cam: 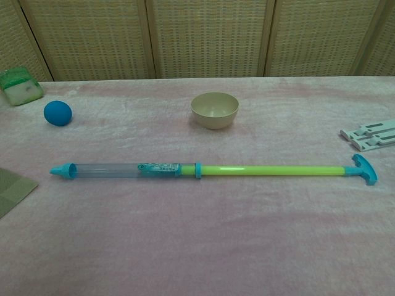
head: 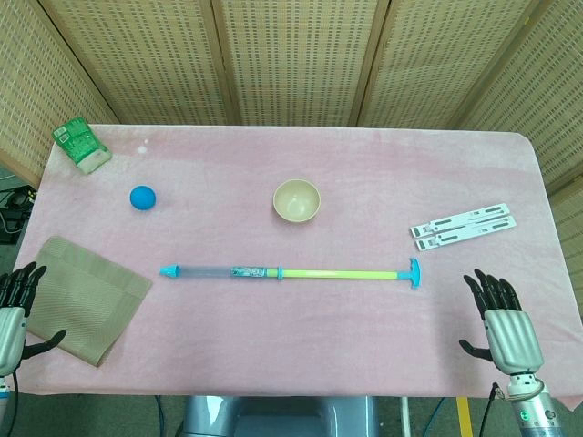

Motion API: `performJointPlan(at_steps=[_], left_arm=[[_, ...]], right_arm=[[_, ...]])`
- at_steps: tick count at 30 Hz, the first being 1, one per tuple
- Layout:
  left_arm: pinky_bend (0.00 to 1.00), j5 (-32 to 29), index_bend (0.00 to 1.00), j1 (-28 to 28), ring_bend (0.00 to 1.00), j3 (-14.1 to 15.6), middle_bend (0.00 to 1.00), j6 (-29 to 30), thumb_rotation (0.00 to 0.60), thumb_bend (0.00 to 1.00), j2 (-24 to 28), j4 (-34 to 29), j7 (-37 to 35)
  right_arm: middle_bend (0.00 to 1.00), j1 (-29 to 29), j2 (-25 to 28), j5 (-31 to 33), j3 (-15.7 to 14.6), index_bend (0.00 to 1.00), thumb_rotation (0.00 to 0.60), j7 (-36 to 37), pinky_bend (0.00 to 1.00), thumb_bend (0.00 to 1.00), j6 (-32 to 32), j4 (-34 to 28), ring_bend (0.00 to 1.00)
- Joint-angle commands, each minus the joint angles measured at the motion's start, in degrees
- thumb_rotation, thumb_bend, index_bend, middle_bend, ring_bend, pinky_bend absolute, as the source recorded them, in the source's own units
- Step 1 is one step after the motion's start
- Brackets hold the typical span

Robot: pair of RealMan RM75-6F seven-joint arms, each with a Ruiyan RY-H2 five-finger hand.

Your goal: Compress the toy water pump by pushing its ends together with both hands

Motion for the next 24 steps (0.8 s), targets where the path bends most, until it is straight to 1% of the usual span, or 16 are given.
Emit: performJointPlan(at_steps=[1,21,24], left_arm=[[0.0,0.0,0.0,0.1,0.0,-0.1,0.0,-0.1,0.6,0.0,0.0,0.0,-0.1],[0.0,0.8,0.0,0.6,0.0,-0.9,0.0,-1.1,0.6,0.0,0.1,-0.4,0.4],[0.0,0.8,0.0,0.7,0.0,-1.1,0.0,-1.3,0.6,0.0,0.1,-0.5,0.5]], right_arm=[[0.0,-0.1,-0.1,-0.2,0.1,0.0,0.6,-0.1,0.0,0.0,-0.1,-0.1,0.0],[0.0,-1.1,0.8,-1.1,1.3,0.0,0.6,1.0,0.0,0.0,-0.1,-0.8,0.0],[0.0,-1.2,0.6,-1.3,1.5,0.01,0.6,1.0,0.0,0.03,-0.2,-0.6,0.0]])
